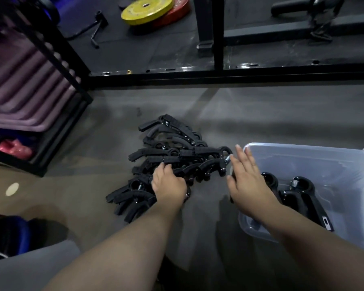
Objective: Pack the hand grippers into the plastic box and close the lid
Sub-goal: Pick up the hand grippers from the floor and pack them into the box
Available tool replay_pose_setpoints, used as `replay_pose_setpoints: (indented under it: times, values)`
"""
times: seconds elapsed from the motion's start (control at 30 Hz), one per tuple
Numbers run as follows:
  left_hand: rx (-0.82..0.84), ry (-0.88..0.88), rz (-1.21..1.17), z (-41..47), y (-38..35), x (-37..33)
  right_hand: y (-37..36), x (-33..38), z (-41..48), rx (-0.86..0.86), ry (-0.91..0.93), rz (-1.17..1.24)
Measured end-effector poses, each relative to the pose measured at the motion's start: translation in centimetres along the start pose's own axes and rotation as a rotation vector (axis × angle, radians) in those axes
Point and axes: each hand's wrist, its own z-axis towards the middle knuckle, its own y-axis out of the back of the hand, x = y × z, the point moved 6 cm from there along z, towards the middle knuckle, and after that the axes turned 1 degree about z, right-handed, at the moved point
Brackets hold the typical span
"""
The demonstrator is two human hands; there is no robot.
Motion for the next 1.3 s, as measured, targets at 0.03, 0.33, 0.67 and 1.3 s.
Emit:
replay_pose_setpoints:
  times: [0.03,0.33,0.67,1.3]
  values:
    - [0.018,0.029,0.039,0.4,0.0,0.6,0.0,0.0,0.0,0.003,-0.008,0.012]
    - [0.257,-0.063,0.338,-0.6,-2.9,3.3,0.2,0.3,-0.2,-0.009,-0.032,0.077]
    - [0.379,0.024,0.413,0.7,-3.0,2.7,0.3,0.5,-0.3,0.001,-0.022,0.093]
    - [0.450,0.106,0.396,0.7,-4.1,2.9,0.6,0.7,-0.4,0.012,-0.019,0.108]
